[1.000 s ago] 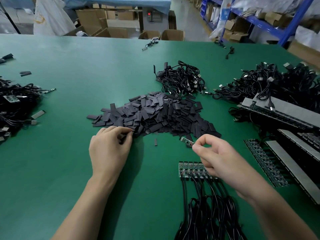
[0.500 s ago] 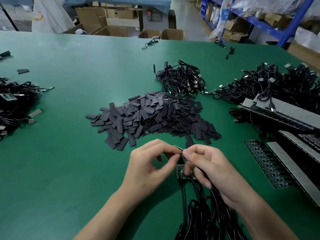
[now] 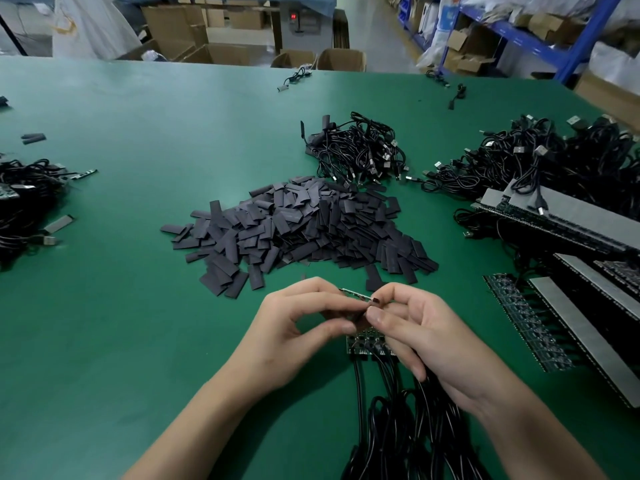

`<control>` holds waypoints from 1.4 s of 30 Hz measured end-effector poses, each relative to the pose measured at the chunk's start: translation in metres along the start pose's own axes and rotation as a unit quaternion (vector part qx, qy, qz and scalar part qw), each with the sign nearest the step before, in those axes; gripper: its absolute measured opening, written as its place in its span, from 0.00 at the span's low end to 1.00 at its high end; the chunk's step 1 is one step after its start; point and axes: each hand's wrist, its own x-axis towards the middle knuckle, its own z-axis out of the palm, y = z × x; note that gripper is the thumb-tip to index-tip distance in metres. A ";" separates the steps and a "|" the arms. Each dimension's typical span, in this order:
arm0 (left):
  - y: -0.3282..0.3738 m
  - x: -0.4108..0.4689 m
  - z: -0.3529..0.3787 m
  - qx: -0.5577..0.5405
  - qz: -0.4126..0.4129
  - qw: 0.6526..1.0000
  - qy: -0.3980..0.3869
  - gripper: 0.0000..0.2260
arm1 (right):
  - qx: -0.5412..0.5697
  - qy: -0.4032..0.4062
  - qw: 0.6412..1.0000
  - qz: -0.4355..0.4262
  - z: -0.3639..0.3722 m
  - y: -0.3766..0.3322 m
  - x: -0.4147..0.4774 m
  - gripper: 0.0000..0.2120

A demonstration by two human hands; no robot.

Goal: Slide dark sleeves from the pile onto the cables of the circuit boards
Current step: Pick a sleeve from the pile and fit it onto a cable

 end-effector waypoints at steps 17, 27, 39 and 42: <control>0.003 0.001 -0.006 0.049 0.007 0.996 0.071 0.09 | -0.192 0.096 0.972 -0.096 -0.004 -0.009 -0.004 0.11; 0.000 0.001 -0.007 0.155 0.007 0.983 0.096 0.10 | -0.276 0.014 0.955 -0.111 -0.007 -0.003 -0.006 0.15; 0.003 -0.001 -0.005 0.213 0.030 0.973 0.078 0.09 | -0.225 -0.008 0.971 -0.084 -0.006 0.002 -0.002 0.17; 0.002 -0.001 -0.005 0.219 0.037 0.972 0.074 0.10 | -0.229 -0.004 0.970 -0.081 -0.006 0.002 -0.002 0.17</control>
